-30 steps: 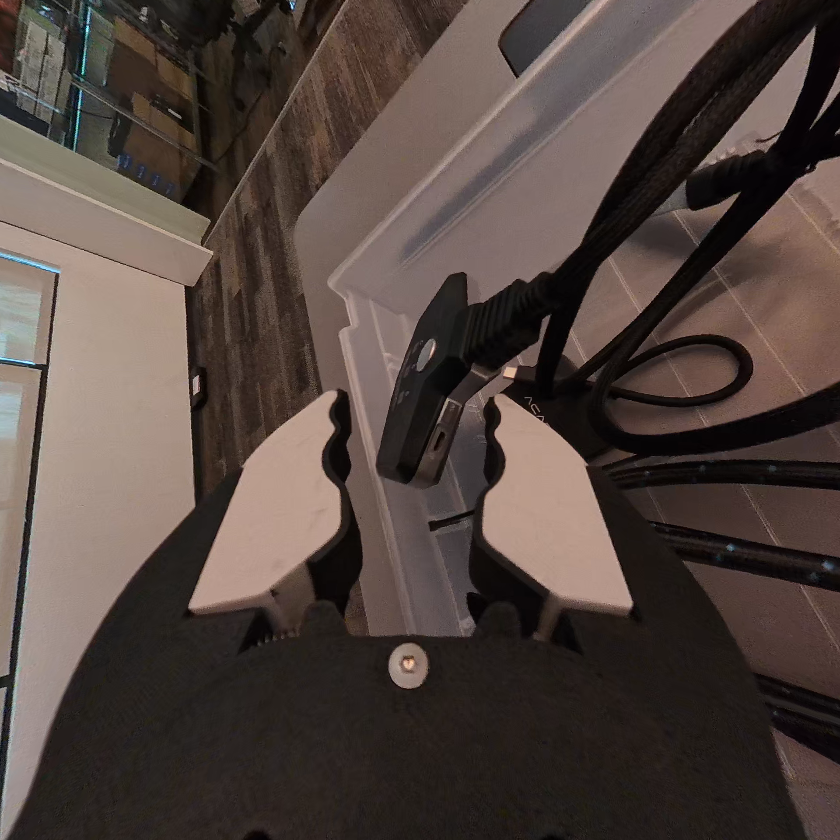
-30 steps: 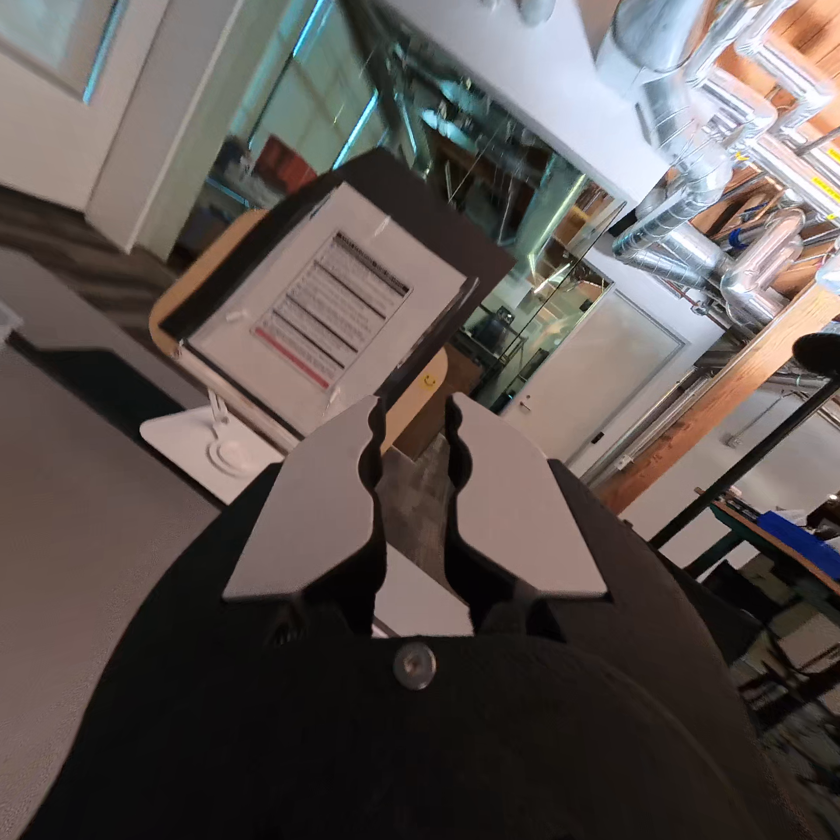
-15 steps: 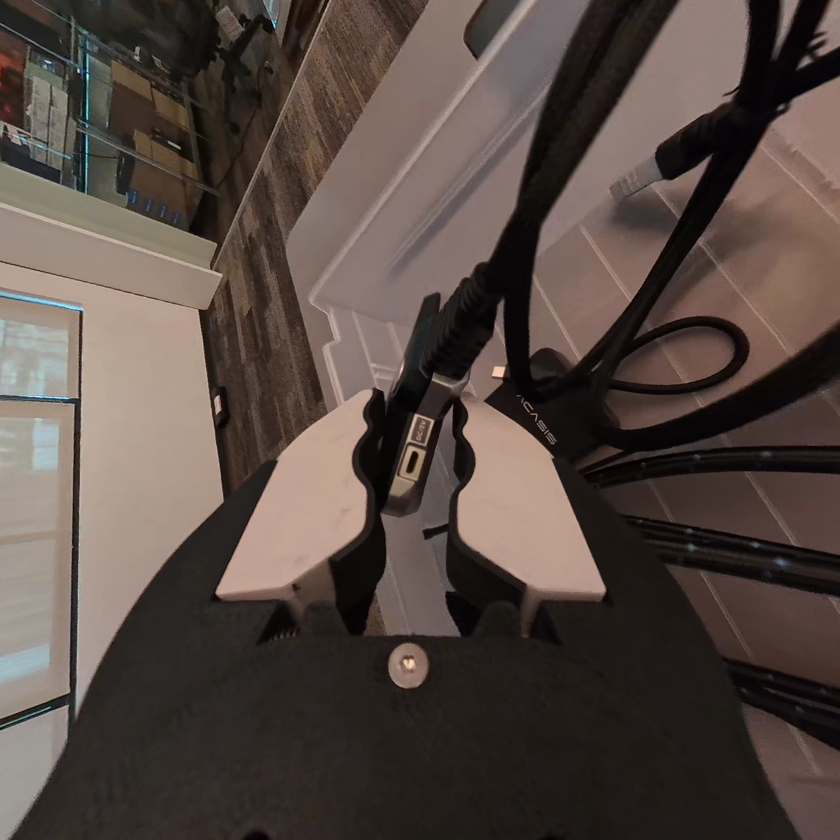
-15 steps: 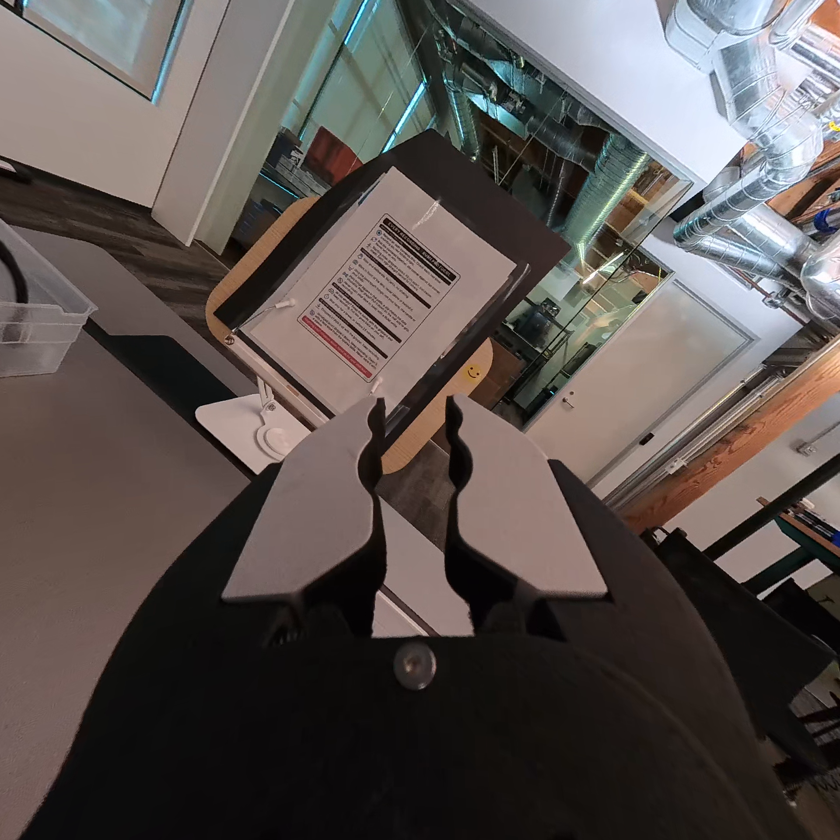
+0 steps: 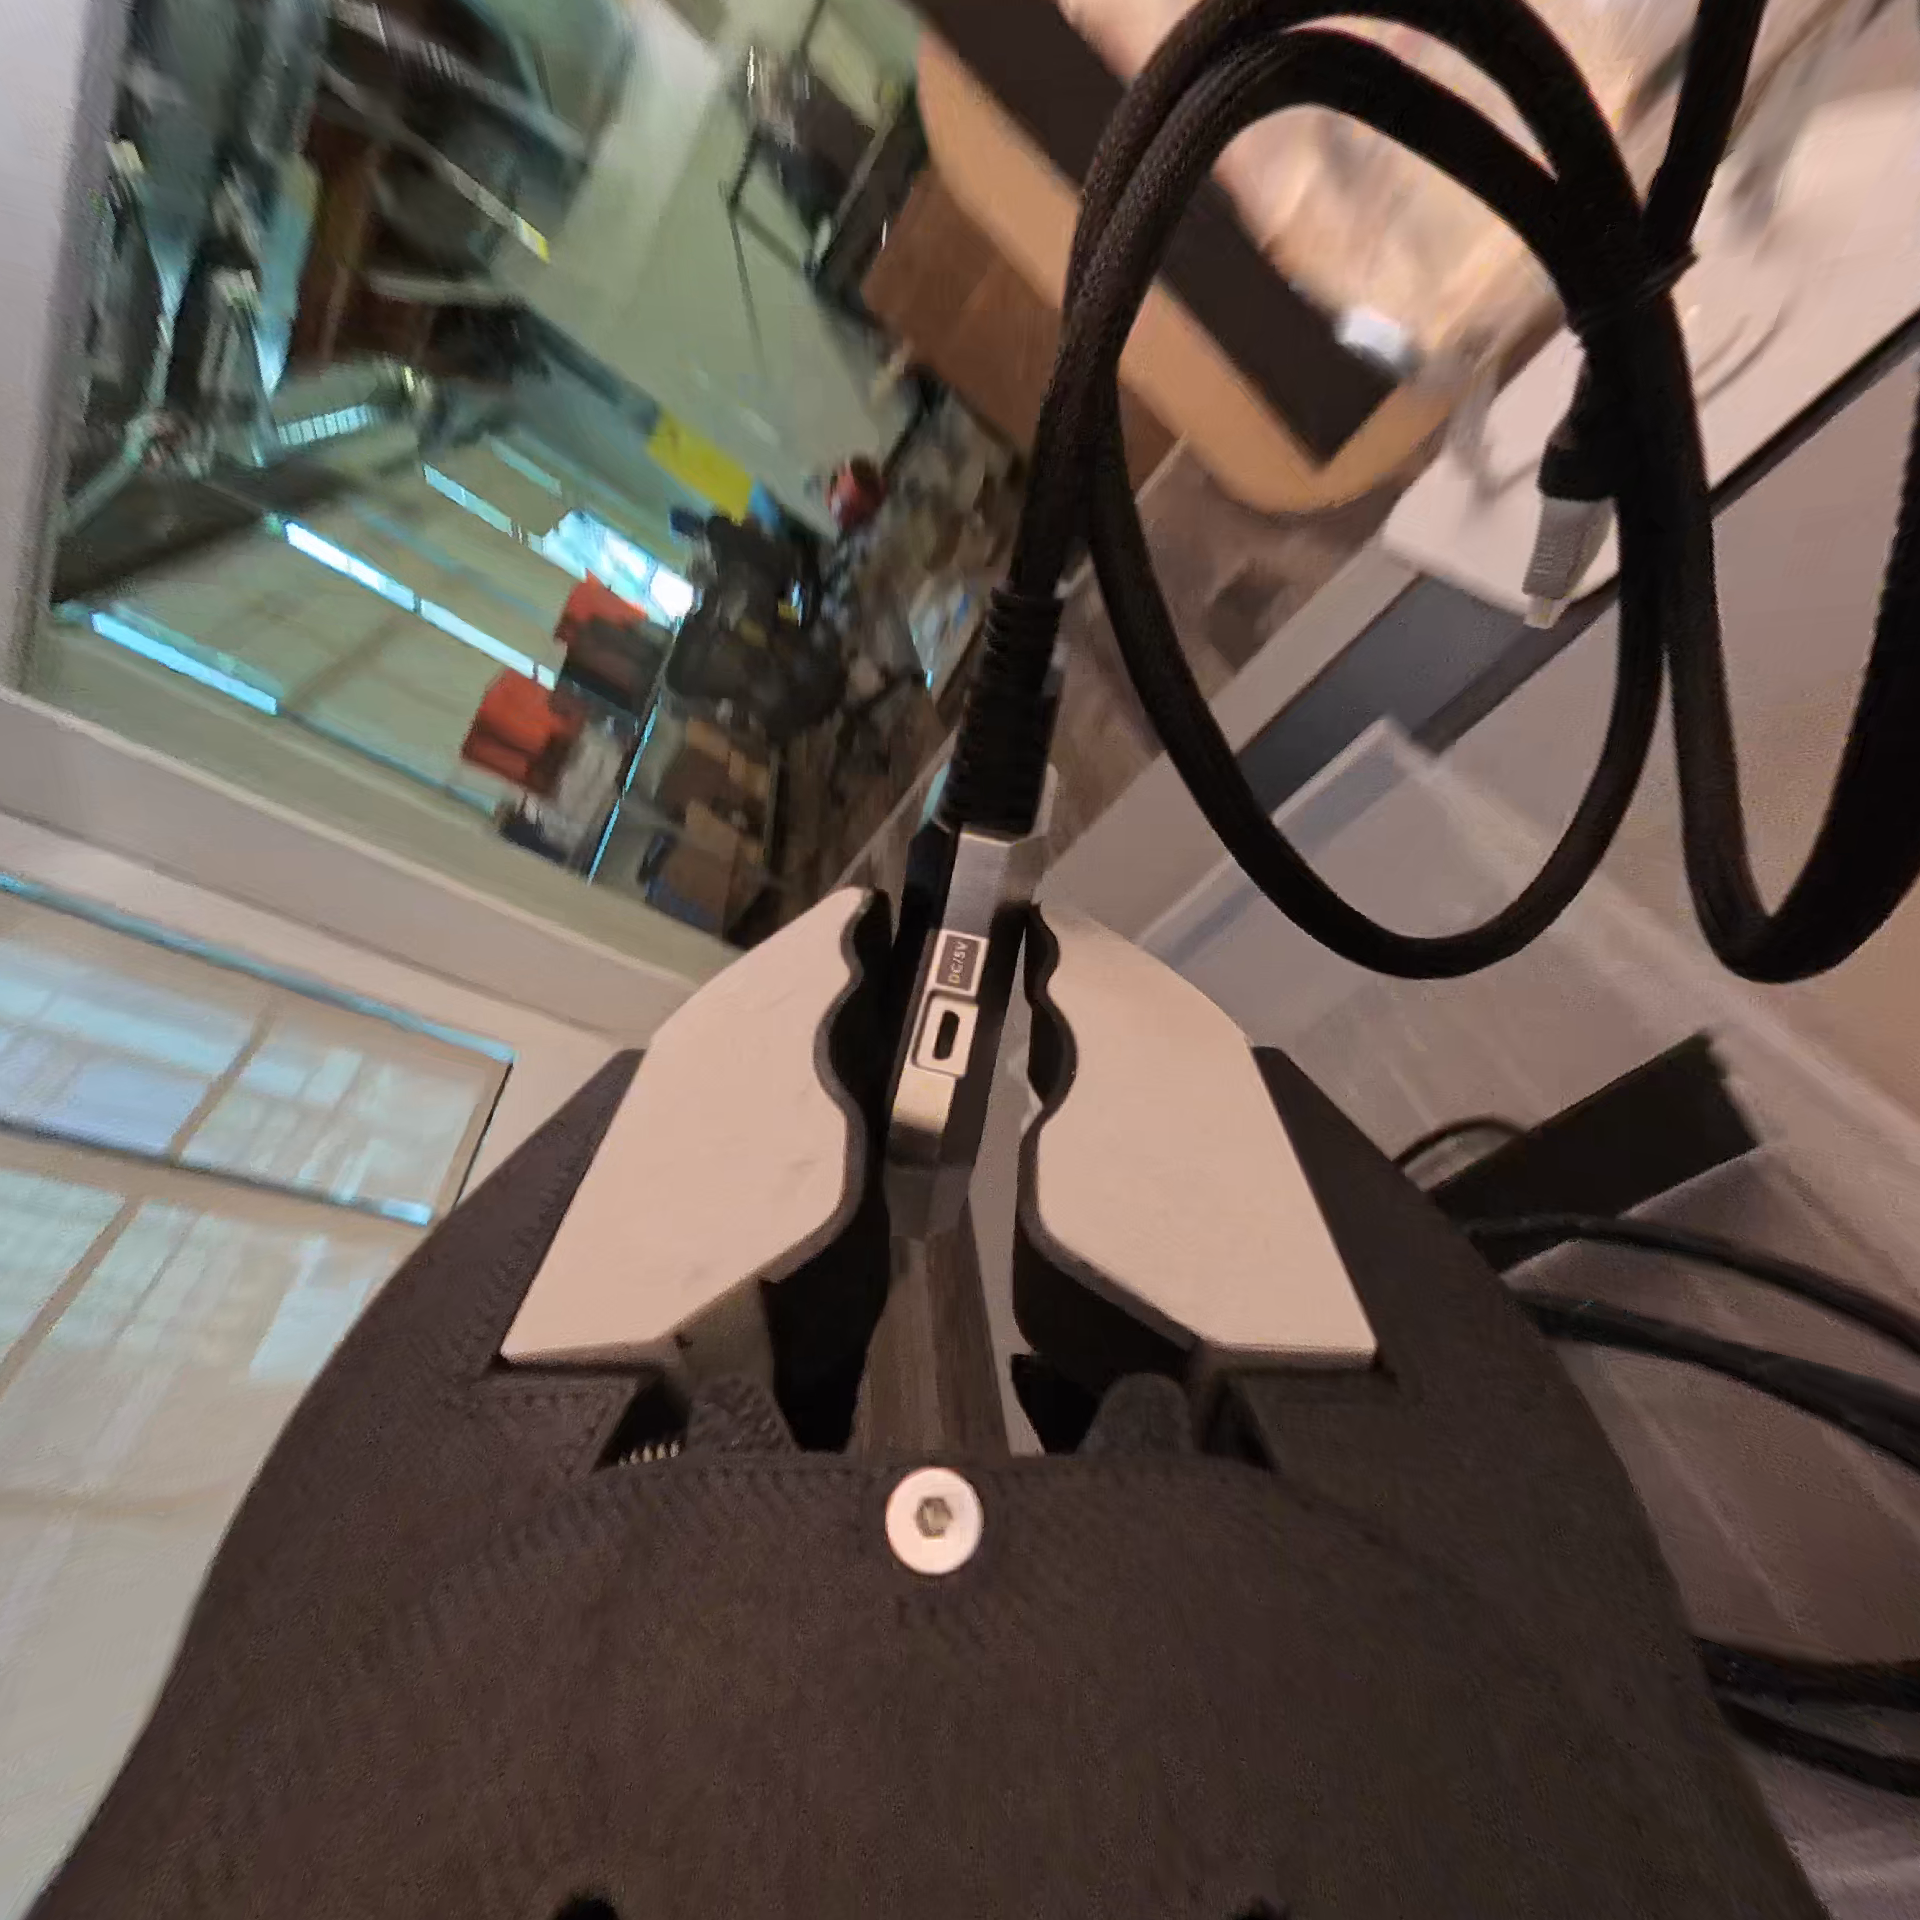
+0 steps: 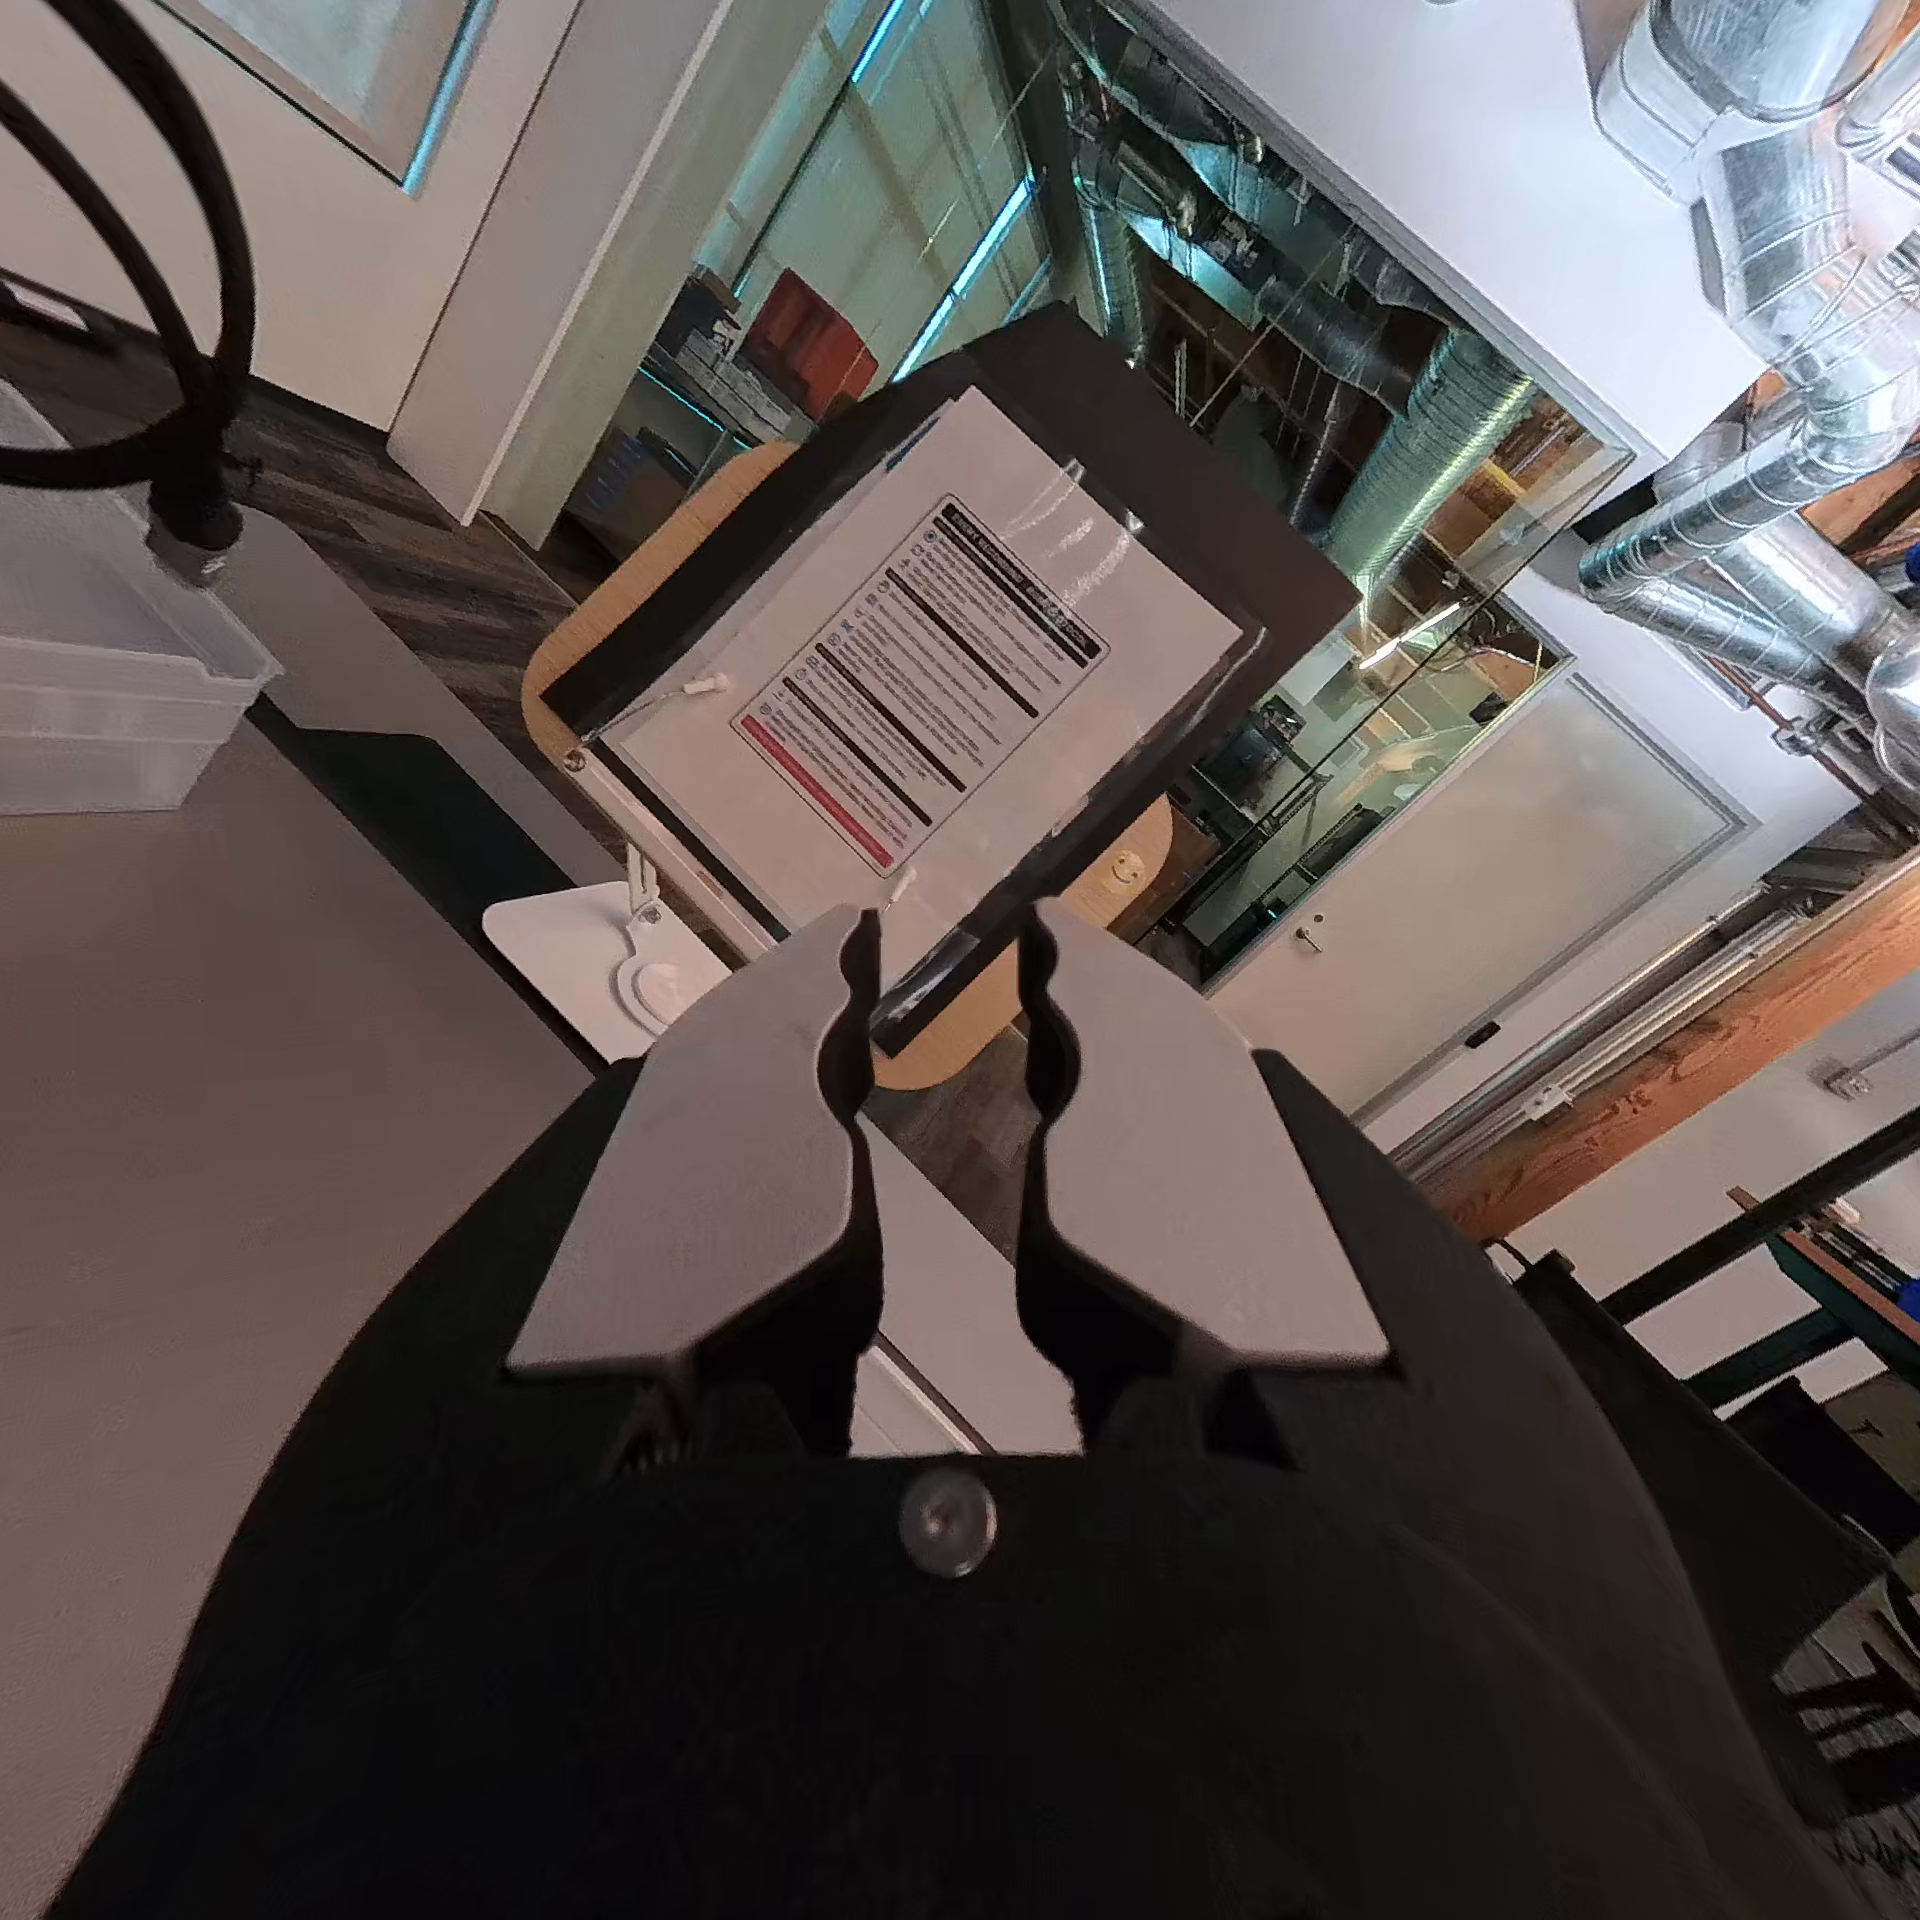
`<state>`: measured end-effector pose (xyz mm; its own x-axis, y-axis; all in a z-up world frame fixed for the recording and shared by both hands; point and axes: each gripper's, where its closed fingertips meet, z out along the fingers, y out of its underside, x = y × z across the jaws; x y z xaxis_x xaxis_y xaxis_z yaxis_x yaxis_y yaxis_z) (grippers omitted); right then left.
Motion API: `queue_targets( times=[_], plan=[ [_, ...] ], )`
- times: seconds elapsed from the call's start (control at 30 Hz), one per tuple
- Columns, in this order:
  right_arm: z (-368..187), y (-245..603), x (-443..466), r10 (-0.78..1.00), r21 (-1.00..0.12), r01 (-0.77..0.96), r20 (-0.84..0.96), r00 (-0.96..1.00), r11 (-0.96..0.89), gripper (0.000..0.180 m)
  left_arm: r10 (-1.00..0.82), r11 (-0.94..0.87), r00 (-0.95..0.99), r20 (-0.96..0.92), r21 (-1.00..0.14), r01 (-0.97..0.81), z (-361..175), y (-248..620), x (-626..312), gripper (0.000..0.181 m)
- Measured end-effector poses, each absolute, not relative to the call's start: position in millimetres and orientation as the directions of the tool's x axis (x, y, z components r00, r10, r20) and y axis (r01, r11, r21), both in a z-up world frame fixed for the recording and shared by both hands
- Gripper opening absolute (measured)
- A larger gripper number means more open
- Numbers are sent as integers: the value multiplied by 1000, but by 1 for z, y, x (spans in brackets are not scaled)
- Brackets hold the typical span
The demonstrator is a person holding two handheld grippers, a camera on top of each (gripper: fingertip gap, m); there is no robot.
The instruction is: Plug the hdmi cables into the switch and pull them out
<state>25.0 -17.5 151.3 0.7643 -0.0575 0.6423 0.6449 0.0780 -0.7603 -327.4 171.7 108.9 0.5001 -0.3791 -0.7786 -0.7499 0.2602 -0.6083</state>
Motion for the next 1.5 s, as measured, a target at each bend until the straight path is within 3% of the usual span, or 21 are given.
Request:
queue_targets(
  times=[0.27, 0.6, 0.7, 0.83, 0.93, 1.03, 1.13, 1.23, 1.3, 1.37, 1.5],
  plan=[
    [146, -15, 16, -6, -773, 627, 629, 777, 96, 26, -442, 623, 403, -801, -598, -505, 157, 80, -243, 24],
    [148, -21, -7, 146, -810, 551, 581, 801, 198, 26, -501, 782, 190, -844, -536, -317, 150, -4, -172, 24],
    [158, -35, -14, 164, -804, 549, 587, 793, 229, 25, -449, 796, 153, -880, -472, -378, 139, -5, -161, 24],
    [175, -60, -37, 171, -759, 581, 640, 749, 295, 23, -252, 744, 132, -959, -279, -607, 122, 26, -154, 24],
    [155, -67, -82, 353, -750, 592, 661, 662, 296, 26, -138, 661, 52, -989, -131, -739, 103, 48, -148, 24],
    [121, -47, -96, 365, -648, 733, 746, 557, 206, 36, -106, 624, -27, -994, -45, -780, 84, 57, -136, 24],
    [78, -21, -89, 404, -539, 840, 784, 471, 67, 42, -125, 604, -61, -990, -27, -797, 71, 59, -129, 24],
    [53, -1, -87, 430, -520, 854, 774, 465, 13, 40, -138, 610, -91, -986, -13, -792, 63, 55, -123, 24],
    [45, 9, -86, 425, -518, 855, 771, 475, -17, 36, -147, 617, -112, -983, -3, -787, 57, 49, -118, 24],
    [35, 13, -82, 438, -489, 871, 773, 459, -49, 19, -134, 610, -119, -984, 12, -792, 56, 47, -116, 24],
    [45, 14, -83, 454, -580, 815, 724, 520, -9, 10, -122, 608, -93, -988, 0, -794, 63, 45, -119, 25]
  ],
)
